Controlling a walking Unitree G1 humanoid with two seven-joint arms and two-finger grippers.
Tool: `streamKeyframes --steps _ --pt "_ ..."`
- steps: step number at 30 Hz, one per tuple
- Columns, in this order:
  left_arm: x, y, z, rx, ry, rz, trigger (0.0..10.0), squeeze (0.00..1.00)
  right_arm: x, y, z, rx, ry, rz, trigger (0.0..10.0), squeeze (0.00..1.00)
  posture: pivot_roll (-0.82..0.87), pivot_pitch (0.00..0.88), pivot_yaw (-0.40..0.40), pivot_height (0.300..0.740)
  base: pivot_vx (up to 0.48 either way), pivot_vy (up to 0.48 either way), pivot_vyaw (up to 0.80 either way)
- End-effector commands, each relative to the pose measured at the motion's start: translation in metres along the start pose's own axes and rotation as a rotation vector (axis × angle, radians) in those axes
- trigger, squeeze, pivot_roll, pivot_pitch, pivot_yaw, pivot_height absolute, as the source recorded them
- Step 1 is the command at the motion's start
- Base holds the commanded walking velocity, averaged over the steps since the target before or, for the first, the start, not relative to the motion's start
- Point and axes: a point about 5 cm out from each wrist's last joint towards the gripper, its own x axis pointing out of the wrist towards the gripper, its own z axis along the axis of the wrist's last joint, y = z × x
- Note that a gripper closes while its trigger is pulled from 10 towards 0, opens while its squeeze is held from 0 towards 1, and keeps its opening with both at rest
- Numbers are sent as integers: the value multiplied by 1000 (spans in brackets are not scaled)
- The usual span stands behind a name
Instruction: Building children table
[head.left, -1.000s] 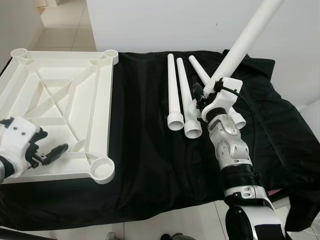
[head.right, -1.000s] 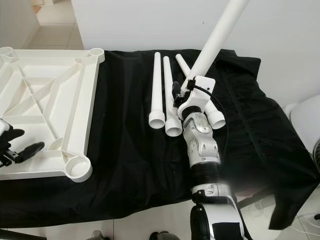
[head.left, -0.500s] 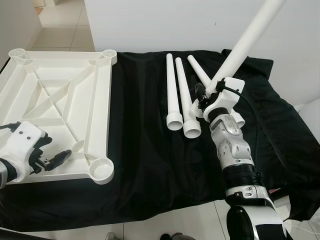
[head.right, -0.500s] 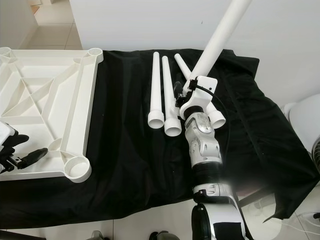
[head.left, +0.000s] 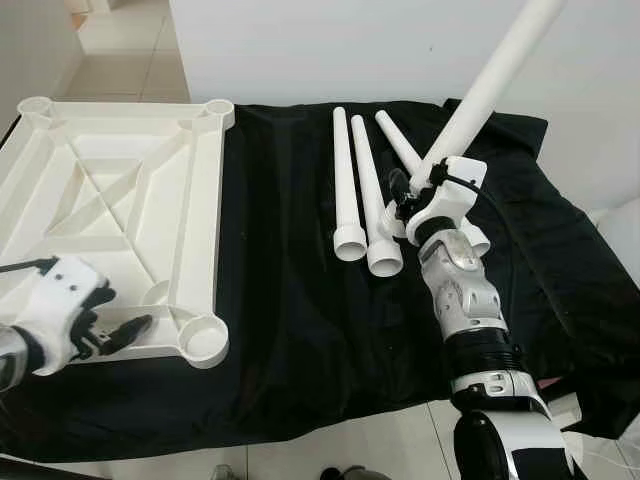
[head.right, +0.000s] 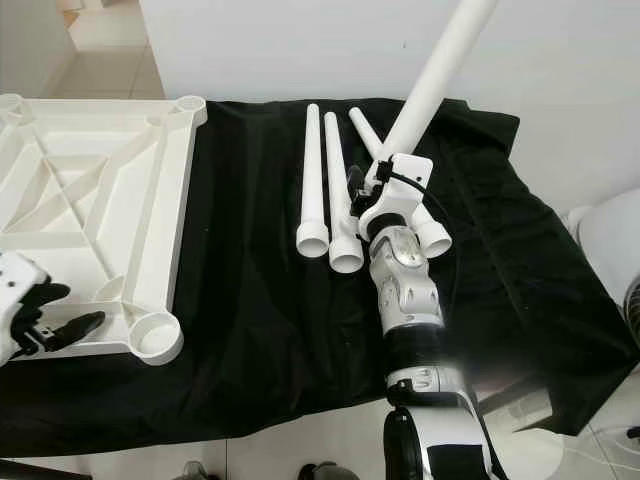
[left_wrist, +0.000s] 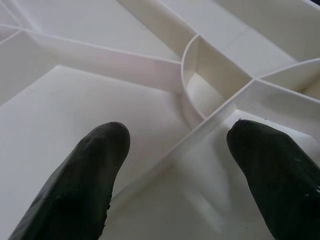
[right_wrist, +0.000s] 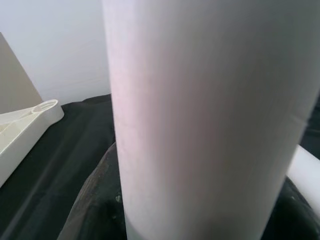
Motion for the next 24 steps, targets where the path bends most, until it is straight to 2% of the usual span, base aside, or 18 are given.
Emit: streamKeyframes --steps 1,3,5,7,10,11,13,14,19,20,22,23,24 --pt "7 -17 -13 -14 56 -200 10000 0 1 -1 0 -7 7 -1 10000 0 14 123 -57 740 0 0 0" --pt "13 -17 -12 -8 46 -190 10000 0 1 -1 0 -8 8 0 10000 0 14 124 -57 740 0 0 0" --pt "29 -22 -4 25 11 -189 10000 0 1 0 0 -8 8 2 10000 0 12 120 -56 740 0 0 0" --pt "42 -33 4 41 -22 -233 10000 0 1 0 0 -9 8 3 10000 0 10 118 -54 740 0 0 0" --pt "46 -36 6 40 -28 -248 10000 0 1 0 0 -9 8 2 10000 0 10 118 -54 740 0 0 0" --pt "55 -44 11 46 -50 -285 10000 0 0 0 -1 -9 8 1 10000 0 5 115 -47 740 0 0 0" --pt "57 -47 12 47 -59 -300 10000 0 0 0 -1 -10 9 1 10000 0 5 115 -47 740 0 0 0" --pt "67 -56 19 43 -85 -320 10000 0 -1 -1 -2 -12 10 -1 10000 0 3 112 -44 740 0 0 0" --pt "79 -68 26 53 -117 -357 10000 0 -1 -1 -3 -14 11 -1 10000 0 -2 111 -41 740 0 0 0" --pt "79 -68 26 53 -117 -357 10000 0 -1 -1 -3 -14 11 -1 10000 0 -2 111 -41 740 0 0 0" --pt "95 -78 36 66 -156 -336 10000 0 -2 0 -3 -17 10 1 10000 0 -7 100 -39 740 0 0 0" --pt "95 -78 36 66 -156 -336 10000 0 -2 0 -3 -17 10 1 10000 0 -7 100 -39 740 0 0 0" --pt "103 -81 40 79 -171 -303 10000 0 -2 0 -3 -20 9 5 10000 0 -7 100 -39 740 0 0 0"
